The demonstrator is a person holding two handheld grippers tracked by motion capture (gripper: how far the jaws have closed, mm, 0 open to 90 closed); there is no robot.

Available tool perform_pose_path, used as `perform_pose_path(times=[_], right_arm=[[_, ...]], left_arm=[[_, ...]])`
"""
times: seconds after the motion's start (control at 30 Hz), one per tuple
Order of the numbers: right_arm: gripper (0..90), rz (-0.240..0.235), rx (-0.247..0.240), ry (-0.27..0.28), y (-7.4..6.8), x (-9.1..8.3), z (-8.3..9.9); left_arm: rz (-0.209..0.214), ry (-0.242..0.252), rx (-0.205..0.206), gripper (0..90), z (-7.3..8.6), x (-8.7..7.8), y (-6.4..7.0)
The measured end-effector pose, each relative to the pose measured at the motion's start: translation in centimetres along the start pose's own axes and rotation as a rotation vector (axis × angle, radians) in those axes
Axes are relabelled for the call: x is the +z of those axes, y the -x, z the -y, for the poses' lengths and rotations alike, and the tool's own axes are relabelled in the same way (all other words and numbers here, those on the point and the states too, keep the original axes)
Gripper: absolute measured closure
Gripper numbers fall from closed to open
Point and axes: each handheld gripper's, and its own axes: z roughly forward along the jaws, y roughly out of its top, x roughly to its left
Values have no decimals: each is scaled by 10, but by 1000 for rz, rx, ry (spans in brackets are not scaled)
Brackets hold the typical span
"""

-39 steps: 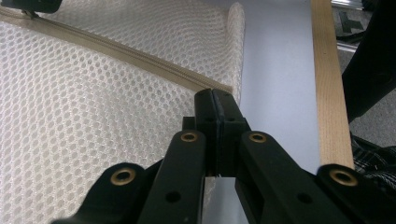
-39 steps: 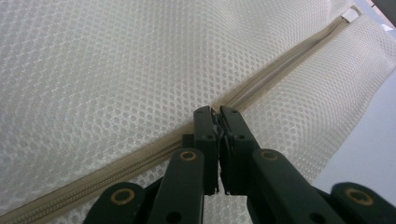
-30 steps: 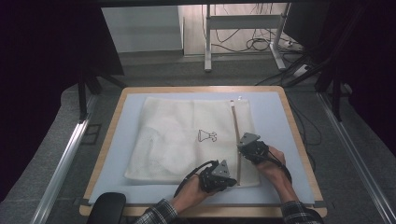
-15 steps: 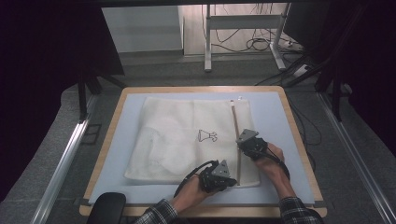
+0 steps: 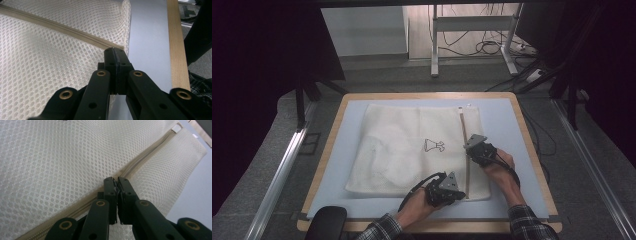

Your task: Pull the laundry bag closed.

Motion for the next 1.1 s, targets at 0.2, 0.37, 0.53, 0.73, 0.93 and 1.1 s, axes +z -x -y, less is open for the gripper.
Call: perform_pose_path(times=[0.2,0.37,0.53,0.73,0.93,1.1], right_arm=[[852,-6,9,4,6,5,-2],[853,-1,31,10,13,8,-4],[853,-1,33,10,15,11,-5],[853,3,37,9,20,17,-8],[852,3,44,7,24,21,-10],[850,6,46,7,27,24,-12]], left_arm=[[1,0,-1,899,0,0,0],[3,-1,-2,899,0,0,0],[4,0,-2,899,0,0,-1],[4,0,-2,899,0,0,-1],[4,0,-3,899,0,0,-1],[4,0,-3,899,0,0,-1]])
